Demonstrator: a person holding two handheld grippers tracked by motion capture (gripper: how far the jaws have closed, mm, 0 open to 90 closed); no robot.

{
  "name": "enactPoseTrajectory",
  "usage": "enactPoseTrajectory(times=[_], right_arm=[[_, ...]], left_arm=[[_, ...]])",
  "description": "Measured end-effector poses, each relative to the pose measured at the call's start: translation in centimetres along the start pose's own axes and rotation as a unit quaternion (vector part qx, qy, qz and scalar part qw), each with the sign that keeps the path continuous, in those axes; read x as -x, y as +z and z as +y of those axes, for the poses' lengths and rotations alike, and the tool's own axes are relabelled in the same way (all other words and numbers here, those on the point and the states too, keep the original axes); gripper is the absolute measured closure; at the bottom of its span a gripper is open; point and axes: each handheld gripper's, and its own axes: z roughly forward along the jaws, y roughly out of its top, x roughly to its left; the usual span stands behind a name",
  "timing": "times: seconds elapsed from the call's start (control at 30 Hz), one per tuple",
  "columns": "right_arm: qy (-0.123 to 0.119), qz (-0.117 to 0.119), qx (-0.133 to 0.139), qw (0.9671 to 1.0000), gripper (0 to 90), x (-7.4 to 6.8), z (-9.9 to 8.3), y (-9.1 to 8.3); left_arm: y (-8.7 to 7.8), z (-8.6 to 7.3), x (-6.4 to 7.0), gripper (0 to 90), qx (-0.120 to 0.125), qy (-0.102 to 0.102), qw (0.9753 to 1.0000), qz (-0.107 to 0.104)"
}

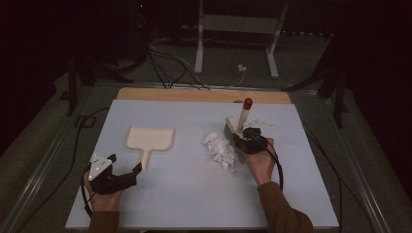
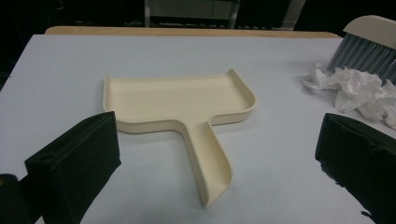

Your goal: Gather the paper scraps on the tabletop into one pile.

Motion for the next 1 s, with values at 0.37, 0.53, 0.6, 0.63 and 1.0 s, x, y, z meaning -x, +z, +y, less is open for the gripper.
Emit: enactPoseTrajectory(times=[0.37, 0.53, 0.6, 0.63, 1.0], right_arm=[[-0.046, 0.018, 0.019, 0.9986, 67.3, 1.6, 0.6, -1.0], [-0.111, 0.018, 0.028, 0.9932, 67.3, 2.3, 0.5, -1.7], [-0.122, 0.022, 0.03, 0.9918, 67.3, 2.7, 0.5, -2.0], [-0.121, 0.027, 0.031, 0.9917, 67.3, 3.0, 0.4, -2.1], [-0.158, 0.065, 0.003, 0.9853, 67.3, 5.5, -0.9, -3.6]], left_arm=[[0.0, 0.0, 0.0, 0.7, 0.0, -0.001, 1.0, -0.001], [0.0, 0.0, 0.0, 0.7, 0.0, -0.001, 1.0, -0.002], [0.0, 0.0, 0.0, 0.7, -0.001, -0.001, 1.0, -0.002], [0.0, 0.0, 0.0, 0.7, -0.001, -0.001, 1.0, -0.002], [-0.1, -0.1, 0.0, 0.7, -0.001, -0.002, 1.0, -0.004]])
